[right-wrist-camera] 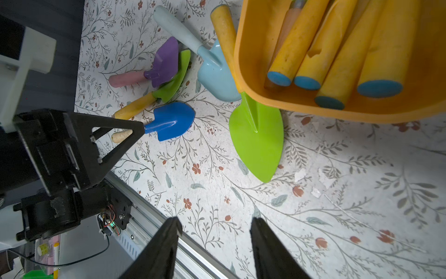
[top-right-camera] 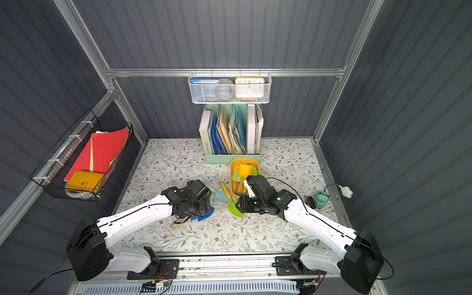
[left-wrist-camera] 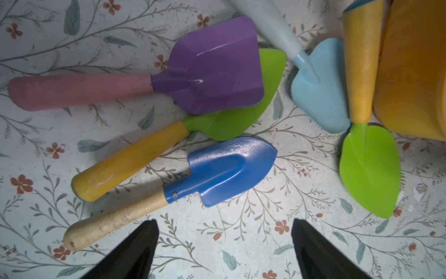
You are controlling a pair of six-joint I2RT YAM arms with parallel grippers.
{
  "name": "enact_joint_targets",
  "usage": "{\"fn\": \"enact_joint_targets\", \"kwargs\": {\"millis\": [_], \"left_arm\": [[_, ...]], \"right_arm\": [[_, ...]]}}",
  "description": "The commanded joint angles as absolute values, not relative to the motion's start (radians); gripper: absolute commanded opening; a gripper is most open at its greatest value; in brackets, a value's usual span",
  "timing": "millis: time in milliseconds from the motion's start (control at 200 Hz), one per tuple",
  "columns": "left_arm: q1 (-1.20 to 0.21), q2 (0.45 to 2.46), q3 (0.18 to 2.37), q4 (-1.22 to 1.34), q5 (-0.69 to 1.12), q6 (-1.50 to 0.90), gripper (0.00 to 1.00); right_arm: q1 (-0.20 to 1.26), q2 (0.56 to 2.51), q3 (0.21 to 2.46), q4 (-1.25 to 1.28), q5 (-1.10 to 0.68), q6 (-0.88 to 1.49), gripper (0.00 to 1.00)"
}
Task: Put the shovel into the storage box
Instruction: Place the shovel in the storage box, then pick up the shovel from the center of the board.
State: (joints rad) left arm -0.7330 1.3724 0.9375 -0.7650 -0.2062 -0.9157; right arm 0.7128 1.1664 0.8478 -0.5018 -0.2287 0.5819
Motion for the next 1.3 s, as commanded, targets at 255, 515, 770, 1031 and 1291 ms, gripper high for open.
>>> {"fn": "enact_joint_targets", "kwargs": {"millis": [255, 515, 770, 1031, 1291], "left_arm": [[-0.668, 1.455, 0.859, -0.664, -0.191, -0.862, 0.98], [-0.636, 1.471, 0.822, -0.592, -0.124, -0.811, 0.99], [-0.633, 1.489, 0.796, -0.571, -0.085, -0.815, 0.99], [-0.634, 1.446, 0.774, -0.563, -0.021, -0.806, 0.87], [-0.646, 1.407, 0.738, -0.568, 0.046, -0.832, 0.72]], "right_arm": [[0.717, 1.121, 0.796, -0.487, -0.232, 0.607, 0.54], [0.716, 1.119, 0.792, -0.483, -0.220, 0.613, 0.54], [0.717, 1.130, 0.786, -0.468, -0.230, 0.624, 0.53], [0.717, 1.135, 0.787, -0.465, -0.222, 0.626, 0.53], [0.716, 1.151, 0.789, -0.459, -0.218, 0.631, 0.53]]}}
